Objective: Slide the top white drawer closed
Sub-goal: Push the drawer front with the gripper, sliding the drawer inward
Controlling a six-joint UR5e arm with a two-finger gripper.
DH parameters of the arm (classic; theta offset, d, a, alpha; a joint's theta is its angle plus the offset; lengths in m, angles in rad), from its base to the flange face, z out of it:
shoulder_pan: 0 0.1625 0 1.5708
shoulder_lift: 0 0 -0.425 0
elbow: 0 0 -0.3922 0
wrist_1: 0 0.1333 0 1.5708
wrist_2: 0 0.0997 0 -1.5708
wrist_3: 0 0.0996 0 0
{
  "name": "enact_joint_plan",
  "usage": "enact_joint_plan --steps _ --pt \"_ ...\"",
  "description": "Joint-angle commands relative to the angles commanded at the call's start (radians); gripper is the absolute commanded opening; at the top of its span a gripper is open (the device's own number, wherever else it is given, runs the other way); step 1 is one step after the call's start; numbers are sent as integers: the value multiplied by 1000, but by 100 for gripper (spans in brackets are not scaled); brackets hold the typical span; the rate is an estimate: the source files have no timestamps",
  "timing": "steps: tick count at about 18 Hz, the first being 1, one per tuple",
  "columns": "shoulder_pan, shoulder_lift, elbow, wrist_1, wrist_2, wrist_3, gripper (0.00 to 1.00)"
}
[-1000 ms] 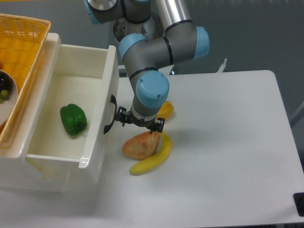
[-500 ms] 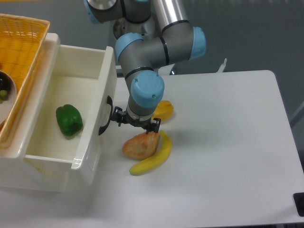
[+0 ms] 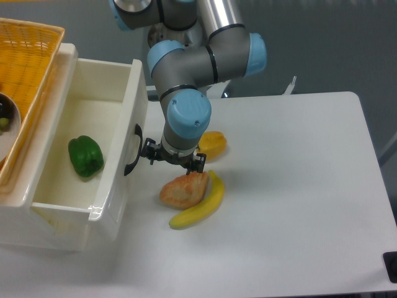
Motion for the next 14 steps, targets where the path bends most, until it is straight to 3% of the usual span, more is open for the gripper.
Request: enact_joint_plan --steps 14 --pt "-26 8 -3 -3 -12 -2 100"
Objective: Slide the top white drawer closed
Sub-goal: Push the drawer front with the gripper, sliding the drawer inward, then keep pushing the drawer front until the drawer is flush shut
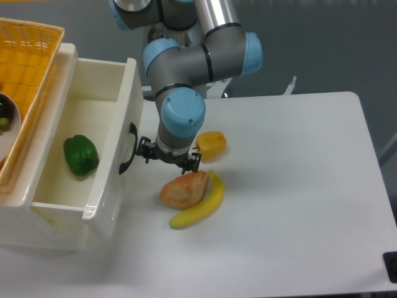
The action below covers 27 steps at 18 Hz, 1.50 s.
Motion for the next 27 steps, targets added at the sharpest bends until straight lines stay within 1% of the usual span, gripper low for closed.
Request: enact_joint_plan --steps 9,27 --pt "-20 15 -3 0 -6 -8 100" --pt "-71 14 -5 6 5 -31 100"
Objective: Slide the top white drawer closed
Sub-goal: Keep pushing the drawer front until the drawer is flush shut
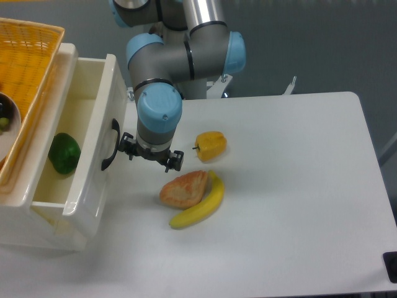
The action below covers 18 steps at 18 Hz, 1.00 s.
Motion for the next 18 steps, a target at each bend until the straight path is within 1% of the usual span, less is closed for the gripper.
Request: enact_joint_plan --steps 18 --pt "-43 14 -3 3 0 -49 100"
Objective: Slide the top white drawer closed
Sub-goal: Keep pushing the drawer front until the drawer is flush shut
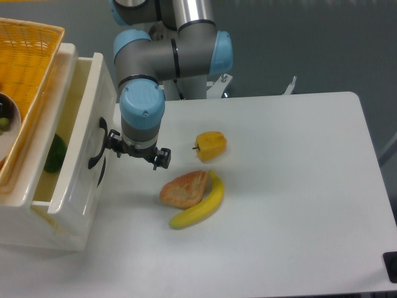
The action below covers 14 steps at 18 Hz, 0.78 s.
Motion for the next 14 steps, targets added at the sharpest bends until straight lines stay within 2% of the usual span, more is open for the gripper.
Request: enact_joint_plan --steps 14 --pt "-34 -2 0 2 -2 -32 100"
